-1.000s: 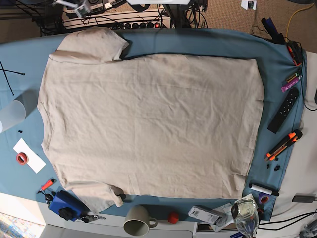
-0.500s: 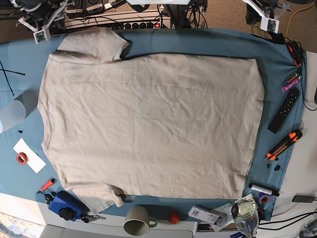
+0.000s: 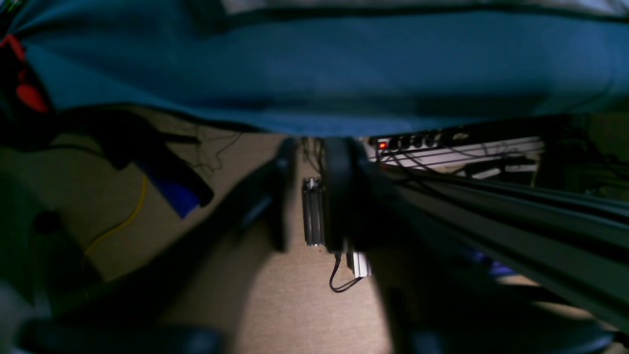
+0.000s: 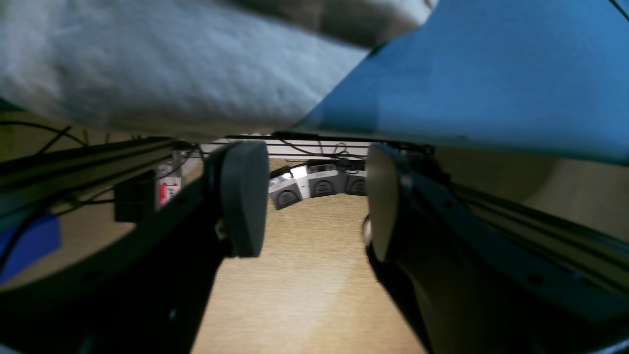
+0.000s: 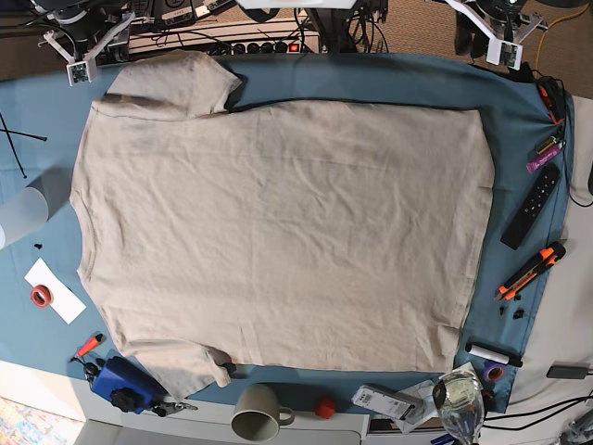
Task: Fold the T-shirt properly
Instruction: 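Lower both grippers toward the shirt's collar-side corners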
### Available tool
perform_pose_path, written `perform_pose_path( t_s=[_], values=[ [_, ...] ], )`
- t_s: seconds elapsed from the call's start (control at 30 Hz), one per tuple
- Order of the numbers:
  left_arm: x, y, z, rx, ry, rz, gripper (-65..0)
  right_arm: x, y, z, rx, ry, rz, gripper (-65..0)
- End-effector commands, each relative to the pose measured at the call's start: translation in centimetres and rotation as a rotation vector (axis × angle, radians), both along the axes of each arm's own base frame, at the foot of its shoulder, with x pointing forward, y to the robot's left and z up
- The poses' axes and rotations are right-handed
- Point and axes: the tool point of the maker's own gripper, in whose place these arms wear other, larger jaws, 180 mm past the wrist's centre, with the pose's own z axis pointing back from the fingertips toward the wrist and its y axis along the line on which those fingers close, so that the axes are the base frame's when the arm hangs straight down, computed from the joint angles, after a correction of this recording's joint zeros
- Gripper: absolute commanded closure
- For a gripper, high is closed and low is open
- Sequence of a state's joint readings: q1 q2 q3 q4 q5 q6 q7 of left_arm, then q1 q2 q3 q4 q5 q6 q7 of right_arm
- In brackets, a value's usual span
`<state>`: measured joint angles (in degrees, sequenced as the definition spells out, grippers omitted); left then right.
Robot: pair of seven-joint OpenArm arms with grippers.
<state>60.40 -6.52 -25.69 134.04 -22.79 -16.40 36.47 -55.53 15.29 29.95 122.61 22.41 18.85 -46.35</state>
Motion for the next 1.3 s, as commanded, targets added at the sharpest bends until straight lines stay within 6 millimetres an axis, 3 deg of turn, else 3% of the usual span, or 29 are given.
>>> perform_pose_path(
  t_s=[0.0, 0.33, 0.53, 0.63, 0.8, 1.07, 1.27],
  values=[
    [0.4, -0.1, 0.7, -0.001, -0.027, -0.006, -19.4, 0.3, -0.3, 0.6, -0.021, -0.014, 0.011, -32.0],
    [1.0, -0.1, 0.9, 0.001, -0.050, -0.011, -21.1, 0.6, -0.5, 0.4, -0.026, 0.001, -0.001, -32.0],
    [2.1, 0.1, 1.5, 0.008, -0.102, -0.024, -21.1, 3.0, -0.2, 0.4, -0.001, -0.074, -0.039, -32.0],
    [3.0, 0.2, 1.8, 0.009, -0.132, -0.022, -21.1, 3.3, -0.4, -0.5, 0.036, -0.062, -0.071, -32.0],
    [4.1, 0.1, 2.2, 0.009, -0.168, -0.023, -21.1, 1.7, -0.8, -3.3, 0.114, 0.002, -0.130, -32.0],
    [5.4, 0.1, 2.8, 0.009, -0.210, -0.023, -21.1, 0.9, 1.3, -6.2, 0.342, 0.031, -0.132, -32.0],
    [5.6, 0.1, 2.9, 0.009, -0.218, -0.023, -21.1, 1.4, 3.5, -6.2, 0.470, 0.022, -0.068, -32.0]
  ],
)
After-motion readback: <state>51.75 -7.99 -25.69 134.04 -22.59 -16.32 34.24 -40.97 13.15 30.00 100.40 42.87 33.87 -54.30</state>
